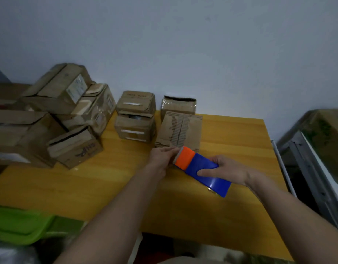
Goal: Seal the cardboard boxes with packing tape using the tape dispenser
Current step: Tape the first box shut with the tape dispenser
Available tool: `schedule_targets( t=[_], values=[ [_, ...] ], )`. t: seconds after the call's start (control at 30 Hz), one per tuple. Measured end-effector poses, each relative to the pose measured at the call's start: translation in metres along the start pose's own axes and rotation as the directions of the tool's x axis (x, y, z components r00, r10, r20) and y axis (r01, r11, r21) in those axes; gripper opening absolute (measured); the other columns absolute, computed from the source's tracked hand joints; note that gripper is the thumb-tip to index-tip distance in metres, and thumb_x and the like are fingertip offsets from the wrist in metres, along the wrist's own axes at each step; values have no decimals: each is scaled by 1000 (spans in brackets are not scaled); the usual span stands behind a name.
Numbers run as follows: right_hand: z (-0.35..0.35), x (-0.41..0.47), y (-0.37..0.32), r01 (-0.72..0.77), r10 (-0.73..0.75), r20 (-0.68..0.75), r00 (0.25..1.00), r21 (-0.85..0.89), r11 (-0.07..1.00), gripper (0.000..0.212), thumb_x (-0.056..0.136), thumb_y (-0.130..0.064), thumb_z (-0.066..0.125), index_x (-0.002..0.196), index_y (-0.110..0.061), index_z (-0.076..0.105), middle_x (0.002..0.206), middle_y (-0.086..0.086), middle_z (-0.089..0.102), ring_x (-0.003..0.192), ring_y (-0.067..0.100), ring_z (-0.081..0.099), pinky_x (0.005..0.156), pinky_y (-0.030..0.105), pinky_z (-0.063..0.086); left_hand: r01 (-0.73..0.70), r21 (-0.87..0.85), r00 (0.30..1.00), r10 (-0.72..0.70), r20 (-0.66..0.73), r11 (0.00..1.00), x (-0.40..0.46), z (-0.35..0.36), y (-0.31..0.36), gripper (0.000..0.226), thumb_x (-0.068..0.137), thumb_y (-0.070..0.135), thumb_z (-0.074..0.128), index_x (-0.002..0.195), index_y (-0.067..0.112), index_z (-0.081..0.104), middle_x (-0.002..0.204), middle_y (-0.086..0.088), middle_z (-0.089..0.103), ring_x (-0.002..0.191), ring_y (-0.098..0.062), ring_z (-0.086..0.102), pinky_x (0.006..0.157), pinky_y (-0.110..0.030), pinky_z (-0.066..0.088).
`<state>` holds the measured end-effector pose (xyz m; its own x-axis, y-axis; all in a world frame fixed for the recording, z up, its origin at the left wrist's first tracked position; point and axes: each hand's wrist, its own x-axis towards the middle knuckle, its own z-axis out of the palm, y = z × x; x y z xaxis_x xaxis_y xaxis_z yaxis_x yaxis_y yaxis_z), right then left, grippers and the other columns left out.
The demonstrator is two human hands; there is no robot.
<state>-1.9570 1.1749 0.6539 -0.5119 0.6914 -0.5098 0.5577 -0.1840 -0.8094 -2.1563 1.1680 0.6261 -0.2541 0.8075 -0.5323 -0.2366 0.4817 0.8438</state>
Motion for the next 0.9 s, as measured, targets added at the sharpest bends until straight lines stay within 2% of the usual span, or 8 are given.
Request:
schedule_targets(
  t=[0.07, 0.13, 0.2, 0.37, 0.57, 0.67, 0.77, 0.9],
  values=[
    [-1, 2, -7, -26, 29, 39, 999, -73, 997, 27, 80, -37, 72, 90, -14, 63, 73, -3, 69, 61, 9, 65, 55, 21, 50, -7, -19, 998, 6, -57, 1000, -1, -5, -8, 18, 89, 2, 64, 105, -6, 66, 90, -14, 65, 68, -17, 58, 67, -30, 51],
    [-2, 4, -12, -39, 48, 67, 997, -122, 992, 29, 80, -39, 72, 90, -13, 64, 74, -2, 70, 62, 9, 65, 55, 21, 50, -3, -77, 994, -6, -107, 997, -1, -12, -13, 4, 88, 2, 64, 90, 1, 67, 82, -12, 64, 66, -16, 56, 67, -28, 50],
    [0, 7, -16, -48, 60, 84, 995, -135, 990, 26, 81, -37, 72, 89, -13, 64, 74, -2, 70, 62, 9, 66, 55, 21, 51, 0, -108, 986, -18, -166, 994, 2, -20, -17, 8, 87, 3, 66, 80, 8, 66, 72, -7, 61, 63, -14, 53, 64, -26, 48],
    [-8, 9, -15, -82, 97, 73, 993, -190, 978, 29, 78, -39, 74, 88, -13, 66, 74, -1, 70, 62, 11, 66, 56, 23, 50, -31, -192, 943, -35, -332, 981, 13, -43, -10, 7, 86, 6, 69, 80, 10, 68, 67, -1, 62, 58, -10, 52, 54, -20, 45],
    [-30, 25, -38, -112, 107, -34, 994, -236, 965, 67, 56, -63, 72, 93, -7, 68, 77, 7, 74, 66, 20, 70, 66, 34, 57, -94, -84, 907, 51, -418, 992, 27, -56, -2, 7, 87, 14, 70, 81, 18, 69, 73, 1, 67, 67, -11, 60, 57, -20, 47],
    [-37, 38, -53, -172, 140, -127, 982, -293, 940, 62, 58, -68, 68, 88, -15, 64, 68, -1, 73, 60, 13, 69, 51, 22, 52, -114, -80, 859, 58, -509, 990, 31, -50, 2, 3, 85, 16, 72, 82, 17, 71, 78, 0, 69, 71, -11, 62, 57, -18, 47],
    [-39, 54, -60, -224, 169, -178, 969, -357, 907, 59, 63, -66, 70, 91, -14, 62, 78, 3, 71, 71, 19, 69, 58, 28, 54, -99, -94, 845, 34, -533, 991, 36, -42, 3, 3, 85, 14, 71, 83, 17, 72, 83, -3, 70, 78, -16, 64, 64, -21, 51],
    [-40, 68, -64, -274, 214, -191, 958, -390, 879, 52, 67, -61, 73, 88, -15, 61, 79, 3, 70, 71, 18, 67, 53, 25, 49, -84, -101, 848, 18, -530, 991, 46, -39, 6, 14, 86, 14, 70, 75, 22, 67, 82, -1, 69, 77, -14, 63, 60, -19, 49]
  ],
)
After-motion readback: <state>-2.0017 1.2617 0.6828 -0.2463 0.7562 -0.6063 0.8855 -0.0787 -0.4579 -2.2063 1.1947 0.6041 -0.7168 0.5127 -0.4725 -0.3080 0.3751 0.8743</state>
